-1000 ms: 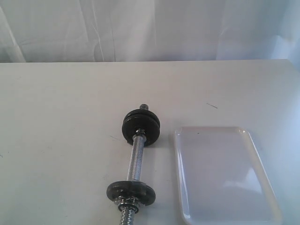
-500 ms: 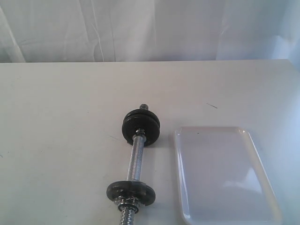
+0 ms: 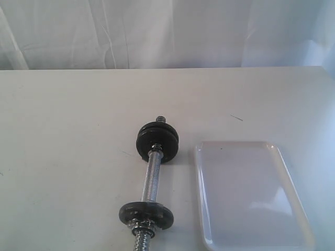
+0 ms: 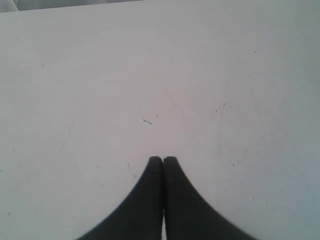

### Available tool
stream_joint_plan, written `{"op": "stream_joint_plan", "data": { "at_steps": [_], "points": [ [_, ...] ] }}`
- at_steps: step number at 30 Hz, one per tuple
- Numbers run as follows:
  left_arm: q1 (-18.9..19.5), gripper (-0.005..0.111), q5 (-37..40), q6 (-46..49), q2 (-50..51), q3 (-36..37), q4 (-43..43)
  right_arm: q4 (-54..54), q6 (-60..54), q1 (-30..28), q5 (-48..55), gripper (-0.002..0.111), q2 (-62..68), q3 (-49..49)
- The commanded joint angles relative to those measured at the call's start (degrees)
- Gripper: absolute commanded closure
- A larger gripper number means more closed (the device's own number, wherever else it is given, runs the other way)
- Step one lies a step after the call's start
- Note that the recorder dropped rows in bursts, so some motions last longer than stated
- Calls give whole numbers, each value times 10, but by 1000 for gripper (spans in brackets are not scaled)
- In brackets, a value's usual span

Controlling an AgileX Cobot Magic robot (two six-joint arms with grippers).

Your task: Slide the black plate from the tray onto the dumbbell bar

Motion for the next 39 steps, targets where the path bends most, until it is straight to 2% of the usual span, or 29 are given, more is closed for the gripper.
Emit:
{"op": "stream_joint_plan", "data": {
  "at_steps": [1,4,15,39],
  "points": [
    [2,107,0,-4,-2,4,-6,-1,4,-1,1,108,-3,3],
    [2,107,3,-4,-2,4,-9,0,4,-2,-3,108,-3,3],
    [22,107,-1,-3,-2,4,-14,7,4,-75,-4,108,-3,3],
    [18,107,-2,-3,-2,4,-14,7,4,-63,-6,108,-3,3]
  ]
}}
